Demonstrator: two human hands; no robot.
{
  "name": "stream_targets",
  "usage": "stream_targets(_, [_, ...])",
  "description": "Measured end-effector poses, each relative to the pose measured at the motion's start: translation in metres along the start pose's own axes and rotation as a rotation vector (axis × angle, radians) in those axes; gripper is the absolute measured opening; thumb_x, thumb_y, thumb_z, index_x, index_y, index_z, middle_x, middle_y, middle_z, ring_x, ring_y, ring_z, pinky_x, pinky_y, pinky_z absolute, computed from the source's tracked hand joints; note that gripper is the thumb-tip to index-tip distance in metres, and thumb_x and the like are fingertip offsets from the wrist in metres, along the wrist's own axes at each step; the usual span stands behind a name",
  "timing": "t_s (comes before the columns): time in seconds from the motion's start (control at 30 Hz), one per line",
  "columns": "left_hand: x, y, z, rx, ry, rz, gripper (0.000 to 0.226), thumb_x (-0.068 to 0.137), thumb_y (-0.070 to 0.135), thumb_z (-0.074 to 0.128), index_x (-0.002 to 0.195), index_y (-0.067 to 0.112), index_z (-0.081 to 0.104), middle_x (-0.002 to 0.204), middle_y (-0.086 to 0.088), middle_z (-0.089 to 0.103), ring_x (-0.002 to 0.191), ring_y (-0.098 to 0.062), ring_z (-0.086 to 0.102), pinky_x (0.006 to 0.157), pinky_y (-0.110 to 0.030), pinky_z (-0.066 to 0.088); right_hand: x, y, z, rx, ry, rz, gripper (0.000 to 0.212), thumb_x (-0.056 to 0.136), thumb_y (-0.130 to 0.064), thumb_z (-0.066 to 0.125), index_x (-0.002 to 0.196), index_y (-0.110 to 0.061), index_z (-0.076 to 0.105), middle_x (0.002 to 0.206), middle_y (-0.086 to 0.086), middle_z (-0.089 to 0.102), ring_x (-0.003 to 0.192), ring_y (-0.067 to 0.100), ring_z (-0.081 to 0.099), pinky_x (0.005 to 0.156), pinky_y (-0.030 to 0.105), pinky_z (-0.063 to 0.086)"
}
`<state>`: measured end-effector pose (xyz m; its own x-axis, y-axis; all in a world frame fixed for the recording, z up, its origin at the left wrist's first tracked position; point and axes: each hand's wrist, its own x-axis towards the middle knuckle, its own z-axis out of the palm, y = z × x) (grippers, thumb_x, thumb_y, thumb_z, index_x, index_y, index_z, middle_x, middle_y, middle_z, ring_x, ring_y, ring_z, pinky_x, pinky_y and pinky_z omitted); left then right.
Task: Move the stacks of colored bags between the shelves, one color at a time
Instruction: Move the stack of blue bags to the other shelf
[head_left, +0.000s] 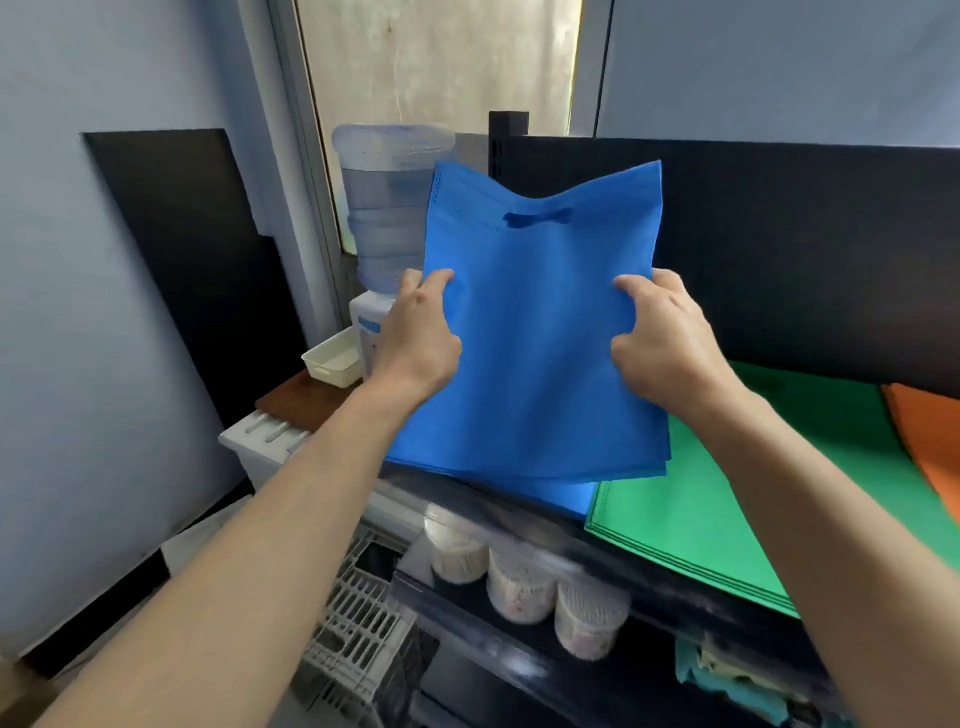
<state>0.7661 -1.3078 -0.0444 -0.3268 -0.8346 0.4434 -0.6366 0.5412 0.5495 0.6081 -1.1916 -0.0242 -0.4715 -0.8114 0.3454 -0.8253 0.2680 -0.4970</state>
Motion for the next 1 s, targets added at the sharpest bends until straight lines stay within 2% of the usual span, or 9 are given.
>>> stream_targets(0.07, [0.019,-0.015,0.001,0.018,-0.064,0.016,0.060,0.084,-0.010,0.039,0.140,0.010,0.036,0.139,-0.009,0.034,0.117,-0.028,0.045,0.091,-0.028,0.037,0.007,-0.012,0.013,-0.034,-0.021,0.075,0.046,0.084,0.001,0.044,0.129,-0.004,0.042,0.139,0.006,0.033,0.113,0.034,0.047,0.093,0.038,0.043])
stream_targets(0.2, [0.050,-0.051,0.007,0.059,-0.204,0.035,0.056,0.084,-0.008,0.040,0.137,0.009,0.040,0.136,-0.013,0.036,0.119,-0.031,0.044,0.097,-0.033,0.036,0.016,-0.031,0.043,-0.089,-0.082,0.176,0.046,0.084,0.001,0.042,0.130,0.000,0.040,0.137,0.009,0.032,0.116,0.036,0.045,0.095,0.045,0.043])
stream_targets(0.33, [0.063,-0.075,0.022,0.046,-0.368,0.049,0.054,0.084,-0.007,0.042,0.135,0.008,0.042,0.135,-0.014,0.037,0.119,-0.032,0.047,0.100,-0.037,0.038,0.017,-0.030,0.062,-0.151,-0.138,0.277,0.049,0.085,0.001,0.040,0.134,-0.002,0.036,0.141,0.007,0.027,0.117,0.036,0.045,0.092,0.044,0.047])
stream_targets(0.43, [0.064,-0.083,0.029,0.033,-0.458,0.061,0.055,0.085,-0.007,0.040,0.138,0.009,0.039,0.138,-0.013,0.036,0.121,-0.030,0.046,0.098,-0.034,0.038,0.015,-0.025,0.071,-0.222,-0.201,0.341,0.049,0.086,0.001,0.039,0.135,-0.004,0.036,0.141,0.010,0.026,0.117,0.035,0.046,0.096,0.042,0.043])
stream_targets(0.63, [0.064,-0.089,0.033,0.079,-0.540,0.097,0.050,0.088,-0.004,0.038,0.136,0.008,0.041,0.135,-0.015,0.035,0.114,-0.033,0.049,0.093,-0.033,0.039,0.012,-0.019,0.078,-0.330,-0.261,0.411,0.043,0.087,0.001,0.038,0.130,-0.004,0.040,0.133,0.013,0.030,0.108,0.037,0.051,0.092,0.045,0.046])
stream_targets(0.77, [0.064,-0.091,0.038,0.156,-0.586,0.100,0.042,0.088,-0.002,0.039,0.129,0.005,0.045,0.131,-0.016,0.037,0.112,-0.037,0.047,0.094,-0.038,0.040,0.008,-0.021,0.080,-0.431,-0.226,0.413,0.041,0.087,-0.001,0.041,0.127,-0.006,0.043,0.127,0.014,0.037,0.108,0.035,0.044,0.088,0.040,0.043])
stream_targets(0.9, [0.059,-0.079,0.040,0.322,-0.515,0.161,0.037,0.088,0.005,0.045,0.126,0.007,0.046,0.131,-0.016,0.036,0.117,-0.038,0.038,0.098,-0.045,0.031,0.001,-0.029,0.076,-0.486,-0.146,0.358,0.034,0.088,-0.005,0.042,0.121,-0.008,0.047,0.122,0.011,0.046,0.108,0.033,0.042,0.081,0.036,0.035])
stream_targets(1.0, [0.050,-0.055,0.042,0.158,-0.455,0.304,0.041,0.091,0.008,0.045,0.131,0.012,0.046,0.135,-0.010,0.040,0.122,-0.031,0.038,0.102,-0.042,0.029,-0.007,-0.037,0.067,-0.443,-0.070,0.296,0.034,0.090,-0.005,0.043,0.123,-0.007,0.049,0.118,0.011,0.051,0.109,0.033,0.045,0.085,0.038,0.039])
